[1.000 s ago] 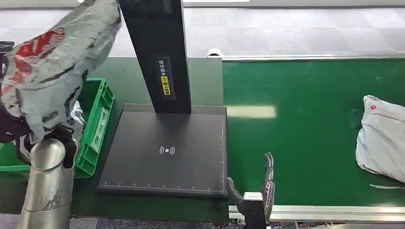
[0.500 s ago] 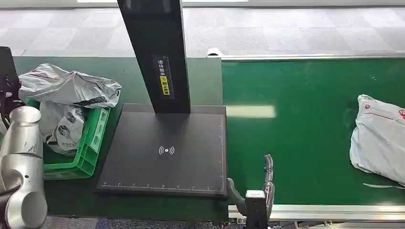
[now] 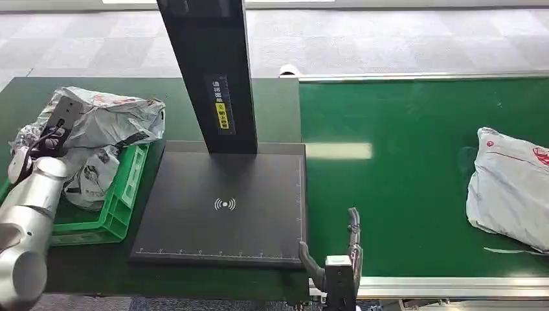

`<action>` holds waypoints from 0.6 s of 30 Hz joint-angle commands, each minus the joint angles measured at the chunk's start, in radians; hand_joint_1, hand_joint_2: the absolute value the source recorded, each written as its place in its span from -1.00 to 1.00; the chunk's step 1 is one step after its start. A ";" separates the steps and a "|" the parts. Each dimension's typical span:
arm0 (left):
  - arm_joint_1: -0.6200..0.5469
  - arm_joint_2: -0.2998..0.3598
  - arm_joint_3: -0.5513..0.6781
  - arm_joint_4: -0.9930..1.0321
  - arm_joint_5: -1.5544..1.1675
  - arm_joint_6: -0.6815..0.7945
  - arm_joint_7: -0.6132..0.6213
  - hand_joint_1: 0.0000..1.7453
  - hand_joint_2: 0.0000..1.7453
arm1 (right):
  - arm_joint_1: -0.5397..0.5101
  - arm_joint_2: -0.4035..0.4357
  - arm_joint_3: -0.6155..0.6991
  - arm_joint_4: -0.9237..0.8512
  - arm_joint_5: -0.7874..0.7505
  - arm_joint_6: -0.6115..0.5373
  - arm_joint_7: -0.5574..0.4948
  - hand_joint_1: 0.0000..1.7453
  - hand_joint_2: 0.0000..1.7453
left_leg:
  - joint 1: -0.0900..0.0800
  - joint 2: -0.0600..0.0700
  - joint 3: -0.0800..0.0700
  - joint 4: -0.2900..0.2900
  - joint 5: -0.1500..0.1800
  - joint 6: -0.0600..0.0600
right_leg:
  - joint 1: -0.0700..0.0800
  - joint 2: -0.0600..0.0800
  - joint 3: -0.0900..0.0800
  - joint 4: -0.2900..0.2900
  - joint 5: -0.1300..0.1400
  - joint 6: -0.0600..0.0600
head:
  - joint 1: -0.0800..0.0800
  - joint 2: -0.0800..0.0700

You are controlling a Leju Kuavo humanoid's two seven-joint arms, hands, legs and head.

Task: Moved the parcel from conveyor to table for the left to box.

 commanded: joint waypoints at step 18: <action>0.104 -0.101 0.130 -0.543 0.855 0.400 -0.805 -1.00 1.00 | -0.028 -0.023 -0.017 0.077 -0.021 0.001 -0.035 -1.00 1.00 | 0.000 0.001 -0.001 0.000 0.000 0.001 | 0.001 0.000 0.000 -0.001 0.000 -0.001 | 0.000 0.000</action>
